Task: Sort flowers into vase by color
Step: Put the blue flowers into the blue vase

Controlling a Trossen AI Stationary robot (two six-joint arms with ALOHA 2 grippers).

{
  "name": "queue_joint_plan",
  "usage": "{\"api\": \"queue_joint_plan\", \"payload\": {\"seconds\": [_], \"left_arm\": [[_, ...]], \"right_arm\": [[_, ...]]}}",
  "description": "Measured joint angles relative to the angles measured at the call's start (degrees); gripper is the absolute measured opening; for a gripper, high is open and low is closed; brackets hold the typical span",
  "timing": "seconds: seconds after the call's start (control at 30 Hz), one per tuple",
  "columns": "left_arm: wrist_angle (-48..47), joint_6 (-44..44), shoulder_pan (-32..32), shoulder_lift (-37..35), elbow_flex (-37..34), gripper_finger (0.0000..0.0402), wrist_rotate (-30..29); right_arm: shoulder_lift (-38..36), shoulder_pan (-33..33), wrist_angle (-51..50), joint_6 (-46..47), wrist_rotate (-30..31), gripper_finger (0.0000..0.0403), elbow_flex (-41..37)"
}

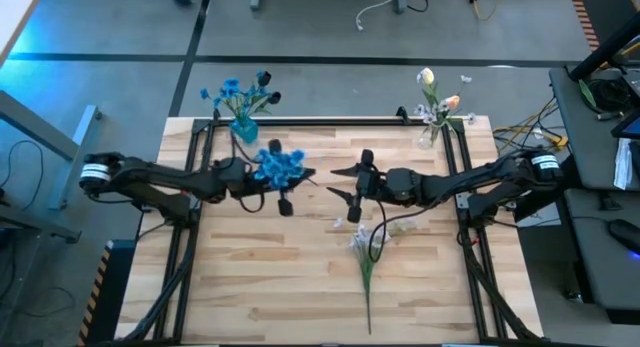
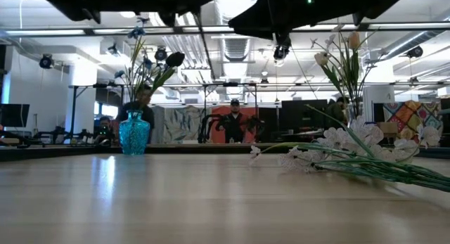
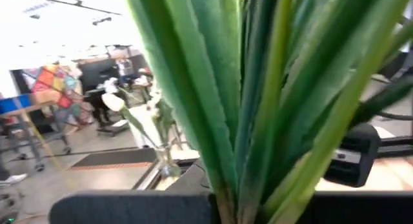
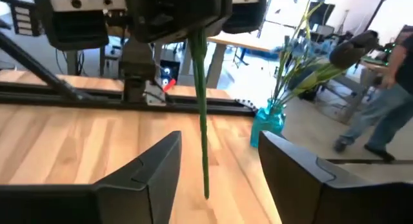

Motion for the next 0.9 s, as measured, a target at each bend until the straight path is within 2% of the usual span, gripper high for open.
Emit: {"api": "queue_joint_plan", "payload": {"seconds": [0.13,0.2,0.37,0.5,0.57,0.67,0.9], "left_arm": [[-0.2,1.8,0.0,-5.3,-3.8,0.0000,-4.7],[-1.8,3.2,-0.1,-7.9,-5.8,0.0000,-10.3],[-6.3,9.3,-0.2,-11.7,-7.6,0.0000,-29.0],[-7.1,15.8,0.0,-11.4,-7.8,0.0000,-38.8],[-6.8,17.7,0.6,-10.9,-8.1,0.0000,-41.0],[-2.7,19.1,2.6,-10.2,-10.7,0.0000,-41.2],[22.5,29.9,6.1,-7.5,-19.6,0.0000,-44.6]], "right_arm": [[-2.0,0.0,-2.3,0.0,0.0,0.0201,0.0],[-3.0,0.0,-3.7,0.0,0.0,0.0196,0.0],[-4.2,0.0,-4.6,0.0,1.5,0.0169,0.0],[-4.2,0.0,-4.5,0.0,1.5,0.0142,0.0],[-3.9,0.0,-4.3,0.0,1.5,0.0131,0.0],[-3.8,0.0,-4.4,0.0,1.5,0.0117,0.0],[-3.6,0.0,-4.3,-0.3,1.5,0.0097,0.0]]}}
